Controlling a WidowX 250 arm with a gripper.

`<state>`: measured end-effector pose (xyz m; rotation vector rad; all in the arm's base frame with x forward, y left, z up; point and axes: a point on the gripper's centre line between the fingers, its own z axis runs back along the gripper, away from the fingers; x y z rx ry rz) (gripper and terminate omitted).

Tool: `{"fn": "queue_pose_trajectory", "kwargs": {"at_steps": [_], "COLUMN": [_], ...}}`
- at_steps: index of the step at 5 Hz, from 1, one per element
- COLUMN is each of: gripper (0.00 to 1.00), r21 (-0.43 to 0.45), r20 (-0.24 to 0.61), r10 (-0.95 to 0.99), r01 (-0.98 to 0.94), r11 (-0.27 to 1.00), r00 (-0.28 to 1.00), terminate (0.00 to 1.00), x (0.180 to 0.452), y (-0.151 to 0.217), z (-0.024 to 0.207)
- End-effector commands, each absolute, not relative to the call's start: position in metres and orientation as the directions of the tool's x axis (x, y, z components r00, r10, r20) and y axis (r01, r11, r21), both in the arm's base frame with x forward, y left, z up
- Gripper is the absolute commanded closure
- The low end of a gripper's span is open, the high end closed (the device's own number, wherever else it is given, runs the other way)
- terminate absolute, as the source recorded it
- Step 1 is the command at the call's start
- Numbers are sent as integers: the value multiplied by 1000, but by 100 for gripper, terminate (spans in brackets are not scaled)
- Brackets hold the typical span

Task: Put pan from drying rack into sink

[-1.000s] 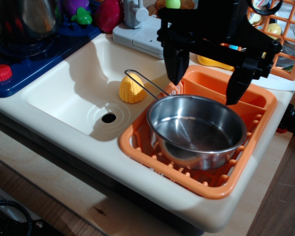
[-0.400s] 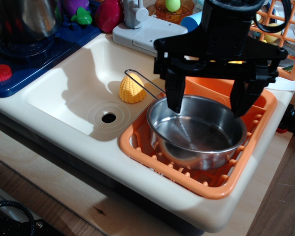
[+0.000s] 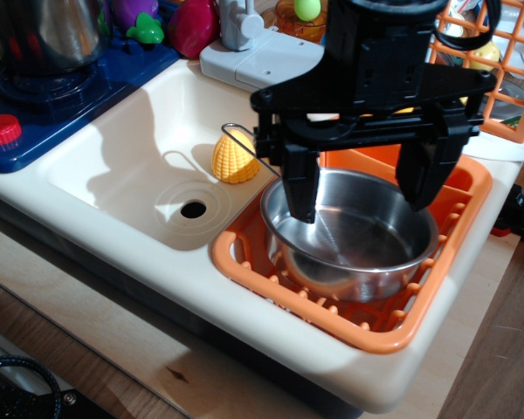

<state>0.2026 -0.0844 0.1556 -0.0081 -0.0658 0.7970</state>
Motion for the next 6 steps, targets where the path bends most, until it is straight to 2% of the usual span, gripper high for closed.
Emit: {"fn": "queue_pose_trajectory", "kwargs": {"at_steps": [1, 3, 5, 6], "gripper": [0, 0, 0, 100], "r21": [-89, -91, -132, -119], "r20": [43, 52, 88, 106], "r10": [791, 894, 914, 912], "r01": [-786, -889, -905, -905], "r11": [612, 448, 404, 408], "r00": [610, 445, 395, 397], "terminate": [0, 0, 0, 0], "x": [198, 193, 181, 180], "y": [-81, -82, -77, -79], "z": [166, 147, 126, 124]}}
